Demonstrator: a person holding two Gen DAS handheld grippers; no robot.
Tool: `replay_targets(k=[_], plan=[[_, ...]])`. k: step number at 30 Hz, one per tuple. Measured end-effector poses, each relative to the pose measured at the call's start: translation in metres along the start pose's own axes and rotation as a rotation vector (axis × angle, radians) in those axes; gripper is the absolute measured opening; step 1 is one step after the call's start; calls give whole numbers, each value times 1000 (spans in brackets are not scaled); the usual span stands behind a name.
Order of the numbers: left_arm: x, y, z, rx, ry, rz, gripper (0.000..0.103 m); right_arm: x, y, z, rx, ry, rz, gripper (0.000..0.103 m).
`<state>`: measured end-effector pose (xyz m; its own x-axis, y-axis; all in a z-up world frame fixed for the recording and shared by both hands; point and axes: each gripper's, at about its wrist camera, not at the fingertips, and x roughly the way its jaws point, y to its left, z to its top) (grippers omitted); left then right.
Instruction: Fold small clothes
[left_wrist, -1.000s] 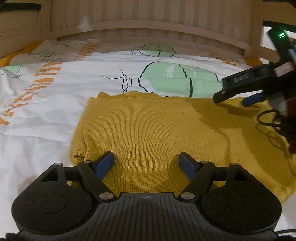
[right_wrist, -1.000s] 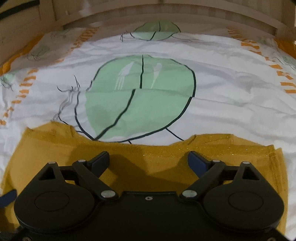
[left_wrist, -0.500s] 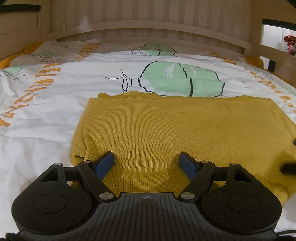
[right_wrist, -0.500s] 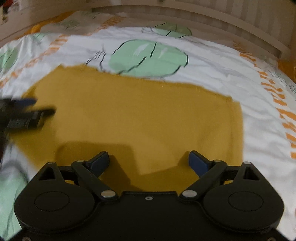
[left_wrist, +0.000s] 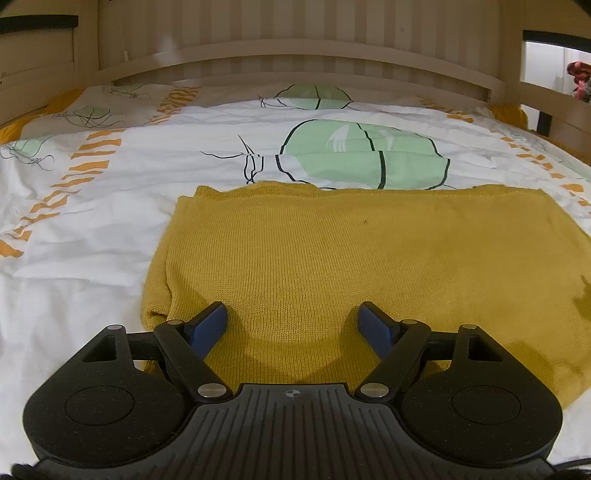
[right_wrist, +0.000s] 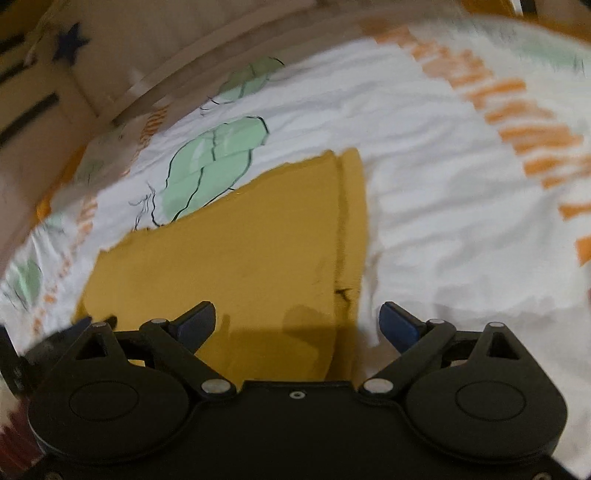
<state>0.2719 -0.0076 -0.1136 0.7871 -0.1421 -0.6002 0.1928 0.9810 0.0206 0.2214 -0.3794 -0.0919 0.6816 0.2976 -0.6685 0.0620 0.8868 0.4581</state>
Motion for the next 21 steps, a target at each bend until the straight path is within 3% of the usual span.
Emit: replay_targets(k=[3, 7, 14, 17, 21], plan=[[0, -1, 0, 7, 3, 5, 79, 14, -11, 7, 54, 31, 66, 103], [0, -4, 2, 26, 13, 17, 79, 21, -17, 11, 84, 20, 126, 103], [2, -5, 15, 39, 93, 26, 84, 25, -48, 8, 266, -41, 281, 103], [3, -10, 20, 41, 147, 68, 93, 27, -49, 13, 311, -29, 280, 103], [7, -11, 27, 9, 212, 106, 96, 27, -48, 16, 312, -17, 264, 103]])
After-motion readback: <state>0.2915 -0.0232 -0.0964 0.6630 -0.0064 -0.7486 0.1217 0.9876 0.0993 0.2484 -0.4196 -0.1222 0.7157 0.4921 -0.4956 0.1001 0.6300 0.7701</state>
